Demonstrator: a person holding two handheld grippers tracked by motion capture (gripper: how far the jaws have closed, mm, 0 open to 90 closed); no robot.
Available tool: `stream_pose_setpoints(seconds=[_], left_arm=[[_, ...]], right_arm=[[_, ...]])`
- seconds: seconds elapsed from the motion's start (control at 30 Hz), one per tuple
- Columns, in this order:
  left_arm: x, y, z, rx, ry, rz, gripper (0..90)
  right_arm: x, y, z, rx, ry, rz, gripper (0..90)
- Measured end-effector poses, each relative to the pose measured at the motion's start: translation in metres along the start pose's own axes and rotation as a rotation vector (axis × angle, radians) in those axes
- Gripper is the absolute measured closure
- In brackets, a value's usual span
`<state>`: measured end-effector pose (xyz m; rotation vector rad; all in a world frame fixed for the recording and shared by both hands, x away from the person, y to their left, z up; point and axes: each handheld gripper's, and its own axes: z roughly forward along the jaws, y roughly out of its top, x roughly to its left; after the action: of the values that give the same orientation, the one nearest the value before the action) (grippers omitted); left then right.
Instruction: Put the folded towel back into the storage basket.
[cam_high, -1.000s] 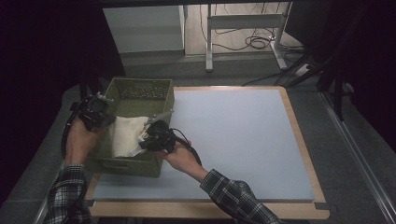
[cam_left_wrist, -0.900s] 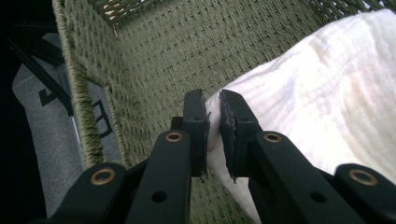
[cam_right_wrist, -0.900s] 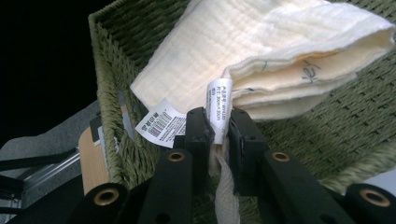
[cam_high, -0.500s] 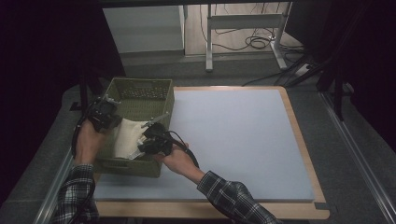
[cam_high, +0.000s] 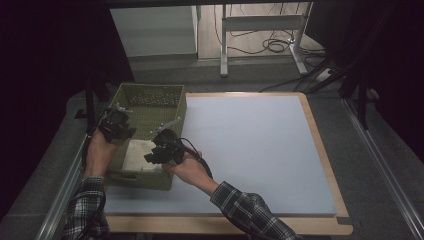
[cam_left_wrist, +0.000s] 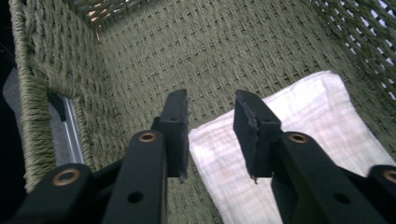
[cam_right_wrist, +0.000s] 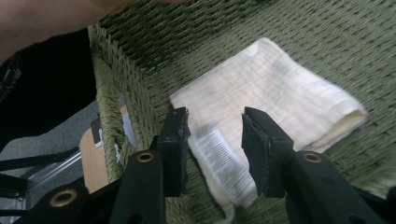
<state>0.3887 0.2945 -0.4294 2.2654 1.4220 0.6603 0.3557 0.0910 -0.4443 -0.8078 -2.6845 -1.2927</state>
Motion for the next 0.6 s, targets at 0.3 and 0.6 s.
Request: stream_pose_setpoints(seconds=[0.3, 0.6], left_arm=[[-0.003, 0.005, -0.001, -0.01, -0.053, -0.034, 53.6], [-0.007, 0.009, 0.004, 0.024, -0.122, -0.057, 45.6]], right_arm=[[0.0, 0.001, -0.008, -0.002, -0.017, -0.06, 51.5], [0.006, 0.001, -0.018, -0.002, -0.025, -0.137, 42.0]])
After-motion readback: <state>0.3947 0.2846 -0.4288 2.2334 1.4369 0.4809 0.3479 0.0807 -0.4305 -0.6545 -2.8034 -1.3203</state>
